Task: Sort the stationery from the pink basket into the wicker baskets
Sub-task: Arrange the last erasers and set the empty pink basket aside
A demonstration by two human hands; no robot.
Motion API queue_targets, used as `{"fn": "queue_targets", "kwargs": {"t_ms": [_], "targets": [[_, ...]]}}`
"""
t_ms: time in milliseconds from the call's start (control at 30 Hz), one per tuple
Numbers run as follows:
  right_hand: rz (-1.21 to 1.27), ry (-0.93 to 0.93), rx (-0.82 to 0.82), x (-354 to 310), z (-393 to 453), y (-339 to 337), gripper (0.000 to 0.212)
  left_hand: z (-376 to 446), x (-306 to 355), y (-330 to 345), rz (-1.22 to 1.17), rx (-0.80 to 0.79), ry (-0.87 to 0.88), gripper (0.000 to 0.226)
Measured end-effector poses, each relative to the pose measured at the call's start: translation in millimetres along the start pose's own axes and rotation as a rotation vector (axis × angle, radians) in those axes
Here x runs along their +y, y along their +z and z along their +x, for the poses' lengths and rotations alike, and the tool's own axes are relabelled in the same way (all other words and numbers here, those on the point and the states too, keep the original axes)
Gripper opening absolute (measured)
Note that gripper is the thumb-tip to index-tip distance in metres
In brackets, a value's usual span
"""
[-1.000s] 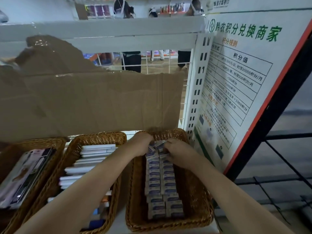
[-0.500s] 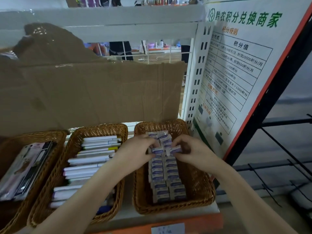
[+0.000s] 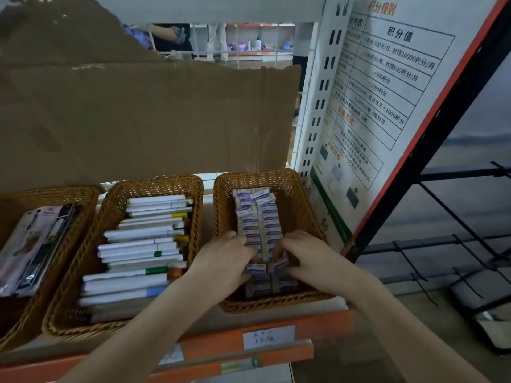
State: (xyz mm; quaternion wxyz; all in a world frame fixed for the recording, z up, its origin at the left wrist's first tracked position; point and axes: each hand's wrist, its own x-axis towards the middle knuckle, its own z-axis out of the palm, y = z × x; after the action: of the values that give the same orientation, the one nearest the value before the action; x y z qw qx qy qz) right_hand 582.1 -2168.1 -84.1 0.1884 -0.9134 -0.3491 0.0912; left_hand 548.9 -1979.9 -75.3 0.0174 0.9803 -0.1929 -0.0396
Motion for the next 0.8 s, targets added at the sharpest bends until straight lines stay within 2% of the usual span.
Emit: {"fn": "queue_targets", "kwargs": {"t_ms": [133, 200, 367, 500, 633, 700, 800], "targets": [[-0.074, -0.018, -0.001, 1.5, 4.2, 4.1, 0.034, 3.0, 2.8, 8.2, -0.005, -0.006, 0.004, 0.040], [-0.145, -0.028, -0.016, 1.6, 5.3, 6.5, 0.038, 3.7, 3.4, 10.9, -0.001, 0.000, 0.003, 0.035], [-0.133, -0.054, -0.046, 2.1, 9.5, 5.1, 0.031, 4.3, 5.4, 12.0, 0.037, 0.046, -0.019, 0.024], [-0.129, -0.075, -0.076, 1.2, 11.4, 3.7, 0.028, 3.9, 7.9, 12.1, 0.072, 0.047, -0.008, 0.027], [-0.068, -0.084, -0.142, 2.6, 16.1, -8.3, 0.026, 5.8, 2.3, 3.9, -0.021, 0.028, -0.024, 0.031], [-0.054, -0.070, -0.097, 7.1, 26.8, -20.1, 0.021, 14.7, -7.4, -3.9, -0.024, 0.070, -0.061, 0.030], [-0.116, 0.023, 0.076, 18.2, 59.0, -32.0, 0.018, 36.7, -26.1, -12.9, 0.009, 0.139, -0.134, 0.032]]}}
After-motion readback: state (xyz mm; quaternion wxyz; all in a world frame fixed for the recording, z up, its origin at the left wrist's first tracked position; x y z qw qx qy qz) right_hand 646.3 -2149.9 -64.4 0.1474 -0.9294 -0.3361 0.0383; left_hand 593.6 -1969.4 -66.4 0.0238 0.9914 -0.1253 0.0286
